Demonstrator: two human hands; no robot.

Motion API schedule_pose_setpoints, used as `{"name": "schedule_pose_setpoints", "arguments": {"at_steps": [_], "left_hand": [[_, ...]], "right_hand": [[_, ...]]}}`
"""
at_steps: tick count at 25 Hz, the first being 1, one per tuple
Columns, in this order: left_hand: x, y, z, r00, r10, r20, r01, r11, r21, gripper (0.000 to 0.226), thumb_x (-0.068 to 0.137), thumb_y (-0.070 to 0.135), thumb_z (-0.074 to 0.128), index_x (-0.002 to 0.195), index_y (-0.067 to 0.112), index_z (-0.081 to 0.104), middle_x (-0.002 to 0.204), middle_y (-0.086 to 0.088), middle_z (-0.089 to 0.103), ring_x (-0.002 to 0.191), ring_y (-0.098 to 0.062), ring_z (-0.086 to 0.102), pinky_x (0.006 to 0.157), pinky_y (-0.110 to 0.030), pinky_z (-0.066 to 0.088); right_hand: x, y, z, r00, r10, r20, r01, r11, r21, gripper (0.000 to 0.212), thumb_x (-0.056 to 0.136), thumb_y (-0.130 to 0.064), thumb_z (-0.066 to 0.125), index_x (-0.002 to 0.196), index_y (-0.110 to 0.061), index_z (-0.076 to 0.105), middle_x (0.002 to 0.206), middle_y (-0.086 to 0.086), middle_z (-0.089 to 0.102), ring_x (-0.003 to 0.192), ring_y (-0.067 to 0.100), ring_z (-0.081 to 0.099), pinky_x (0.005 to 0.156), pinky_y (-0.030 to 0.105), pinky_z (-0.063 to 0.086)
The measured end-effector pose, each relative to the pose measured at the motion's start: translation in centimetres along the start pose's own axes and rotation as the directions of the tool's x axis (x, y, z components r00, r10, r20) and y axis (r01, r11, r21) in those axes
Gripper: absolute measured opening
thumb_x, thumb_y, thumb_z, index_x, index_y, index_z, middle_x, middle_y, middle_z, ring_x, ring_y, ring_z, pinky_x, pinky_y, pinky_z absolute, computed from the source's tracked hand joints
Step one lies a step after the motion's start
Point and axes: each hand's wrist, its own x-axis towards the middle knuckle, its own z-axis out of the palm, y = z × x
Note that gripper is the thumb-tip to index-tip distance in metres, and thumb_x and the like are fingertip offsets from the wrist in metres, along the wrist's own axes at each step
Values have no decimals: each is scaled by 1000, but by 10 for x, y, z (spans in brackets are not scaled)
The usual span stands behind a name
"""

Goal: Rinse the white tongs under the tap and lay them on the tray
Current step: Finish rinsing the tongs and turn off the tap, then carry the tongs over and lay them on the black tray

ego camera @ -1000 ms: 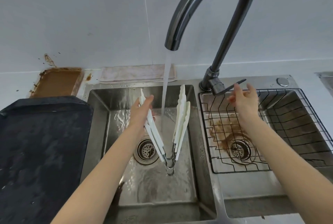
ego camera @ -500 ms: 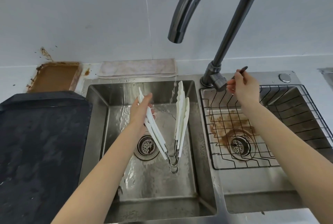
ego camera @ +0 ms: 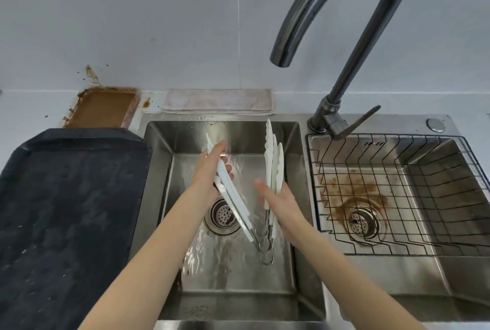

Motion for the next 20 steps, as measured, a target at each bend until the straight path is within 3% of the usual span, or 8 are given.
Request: {"name": "schedule_pose_setpoints", "arguments": {"at_steps": [3, 5, 9, 12, 14, 16, 18, 20], "left_hand": [[-2, -1, -4, 999, -49, 9, 48, 999, 16, 20, 83, 31, 65, 85, 15, 52, 48, 4, 44, 32, -7, 43, 37, -16, 38], [-6, 0, -5, 997, -61, 48, 62, 998, -18, 22, 83, 31, 65, 90, 14, 53, 51, 3, 49, 39, -8, 51, 40, -18, 45], [-27, -2, 3, 974, 75, 215, -83, 996, 27, 28, 88, 19, 59, 110, 3, 55, 81, -6, 63, 74, -16, 64, 66, -22, 59], [-41, -14, 12, 949, 184, 255, -224, 965, 138, 7, 90, 16, 56, 84, 13, 57, 58, 4, 60, 56, -11, 59, 68, -30, 52], [-38, -25, 9, 976, 122, 179, -147, 980, 133, 19, 91, 17, 55, 72, 14, 53, 46, 5, 54, 46, -12, 53, 58, -29, 48], [-33, -39, -3, 995, -79, 62, 69, 986, 152, 23, 91, 19, 56, 69, 11, 54, 43, 3, 55, 39, -11, 55, 46, -24, 49], [-32, -58, -19, 966, -257, 17, 249, 947, 203, 23, 91, 18, 56, 70, 8, 55, 42, 0, 59, 36, -11, 58, 41, -21, 50], [-30, -69, -27, 953, -302, 38, 290, 938, 189, 19, 91, 14, 55, 74, 7, 55, 46, -2, 61, 39, -12, 60, 44, -23, 52]], "right_hand": [[4, 5, 3, 999, 29, -28, -25, 988, 149, 10, 90, -24, 58, 94, -15, 56, 72, 0, 56, 62, 13, 57, 55, 19, 53], [4, 0, 3, 997, 9, -78, 5, 983, 183, 11, 92, -19, 54, 81, -19, 51, 59, -2, 43, 45, 8, 42, 40, 15, 41], [5, -16, 2, 967, -133, -218, 180, 961, 210, 19, 91, -12, 51, 74, -19, 47, 44, -6, 40, 36, 6, 36, 41, 20, 37], [5, -25, 3, 938, -259, -230, 304, 935, 185, 22, 92, -11, 48, 71, -19, 44, 38, -10, 39, 33, 3, 37, 42, 20, 38], [7, -21, 3, 970, -166, -180, 202, 957, 206, 21, 92, -12, 50, 73, -17, 45, 46, -6, 41, 33, 3, 40, 42, 20, 39], [12, -4, 2, 990, 107, -97, -76, 959, 273, 21, 91, -13, 54, 71, -13, 48, 49, 0, 44, 31, 6, 43, 37, 19, 41], [17, 18, -2, 936, 353, 12, -332, 865, 376, 25, 90, -11, 55, 66, -8, 51, 40, 2, 48, 27, 8, 44, 32, 16, 40], [20, 35, -5, 911, 409, 60, -396, 820, 413, 25, 90, -8, 54, 65, -6, 50, 38, 3, 47, 28, 10, 44, 32, 16, 40]]}}
